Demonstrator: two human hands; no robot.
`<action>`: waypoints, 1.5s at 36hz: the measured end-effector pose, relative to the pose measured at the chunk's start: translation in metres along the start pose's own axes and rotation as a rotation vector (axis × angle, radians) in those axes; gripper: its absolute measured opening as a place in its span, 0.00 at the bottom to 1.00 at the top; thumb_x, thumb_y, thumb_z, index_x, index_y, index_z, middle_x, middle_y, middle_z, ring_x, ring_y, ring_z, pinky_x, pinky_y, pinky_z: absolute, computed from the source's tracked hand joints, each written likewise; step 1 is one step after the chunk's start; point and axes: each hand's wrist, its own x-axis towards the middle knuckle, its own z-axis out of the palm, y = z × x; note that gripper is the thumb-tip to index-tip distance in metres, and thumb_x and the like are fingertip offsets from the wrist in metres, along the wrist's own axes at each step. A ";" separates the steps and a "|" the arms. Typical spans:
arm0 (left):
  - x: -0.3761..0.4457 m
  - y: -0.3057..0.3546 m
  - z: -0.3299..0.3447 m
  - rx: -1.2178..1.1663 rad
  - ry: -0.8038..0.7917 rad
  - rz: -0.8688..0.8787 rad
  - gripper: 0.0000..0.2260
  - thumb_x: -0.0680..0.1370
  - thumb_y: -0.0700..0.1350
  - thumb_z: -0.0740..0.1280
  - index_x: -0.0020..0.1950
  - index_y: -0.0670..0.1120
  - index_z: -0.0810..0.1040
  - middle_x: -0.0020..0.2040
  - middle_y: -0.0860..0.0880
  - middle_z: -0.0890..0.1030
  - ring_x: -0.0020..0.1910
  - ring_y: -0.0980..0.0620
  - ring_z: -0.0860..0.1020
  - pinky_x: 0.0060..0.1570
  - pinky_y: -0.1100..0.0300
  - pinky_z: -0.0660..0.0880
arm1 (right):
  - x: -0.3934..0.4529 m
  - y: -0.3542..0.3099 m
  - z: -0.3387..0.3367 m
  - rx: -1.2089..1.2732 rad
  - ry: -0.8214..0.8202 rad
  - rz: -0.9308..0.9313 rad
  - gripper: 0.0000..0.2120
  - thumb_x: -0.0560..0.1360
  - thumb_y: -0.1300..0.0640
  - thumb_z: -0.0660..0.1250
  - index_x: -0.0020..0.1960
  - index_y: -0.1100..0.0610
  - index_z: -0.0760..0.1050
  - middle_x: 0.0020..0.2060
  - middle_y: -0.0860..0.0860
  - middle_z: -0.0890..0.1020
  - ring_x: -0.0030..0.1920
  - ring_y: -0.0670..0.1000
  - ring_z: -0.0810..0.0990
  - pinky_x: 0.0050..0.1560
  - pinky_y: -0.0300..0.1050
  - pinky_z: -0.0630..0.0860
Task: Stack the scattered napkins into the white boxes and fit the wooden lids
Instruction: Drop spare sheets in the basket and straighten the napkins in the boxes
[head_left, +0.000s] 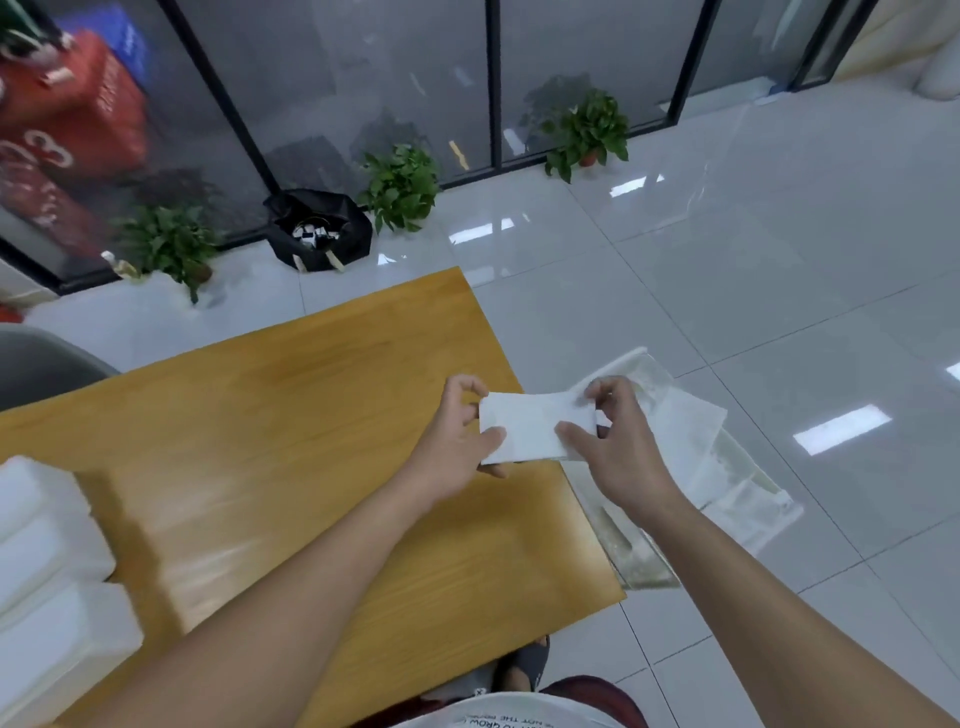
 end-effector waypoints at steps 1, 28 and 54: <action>-0.003 -0.002 -0.007 0.015 0.021 0.002 0.14 0.85 0.37 0.68 0.63 0.51 0.67 0.61 0.44 0.83 0.39 0.43 0.85 0.47 0.44 0.86 | 0.000 -0.003 0.007 -0.004 -0.029 -0.007 0.15 0.79 0.60 0.74 0.57 0.46 0.71 0.54 0.43 0.80 0.50 0.59 0.83 0.46 0.50 0.78; -0.256 -0.088 -0.325 -0.068 0.762 -0.008 0.06 0.85 0.45 0.72 0.59 0.56 0.82 0.58 0.54 0.82 0.60 0.51 0.81 0.57 0.44 0.80 | -0.061 -0.111 0.391 -0.089 -0.713 -0.118 0.12 0.81 0.62 0.74 0.59 0.47 0.82 0.54 0.41 0.85 0.42 0.47 0.84 0.34 0.42 0.74; -0.328 -0.204 -0.562 -0.020 0.948 -0.274 0.12 0.84 0.40 0.68 0.61 0.56 0.81 0.58 0.49 0.81 0.51 0.48 0.81 0.38 0.59 0.84 | -0.089 -0.083 0.705 -0.569 -0.791 -0.305 0.15 0.80 0.65 0.70 0.64 0.52 0.79 0.59 0.45 0.81 0.43 0.47 0.79 0.37 0.34 0.72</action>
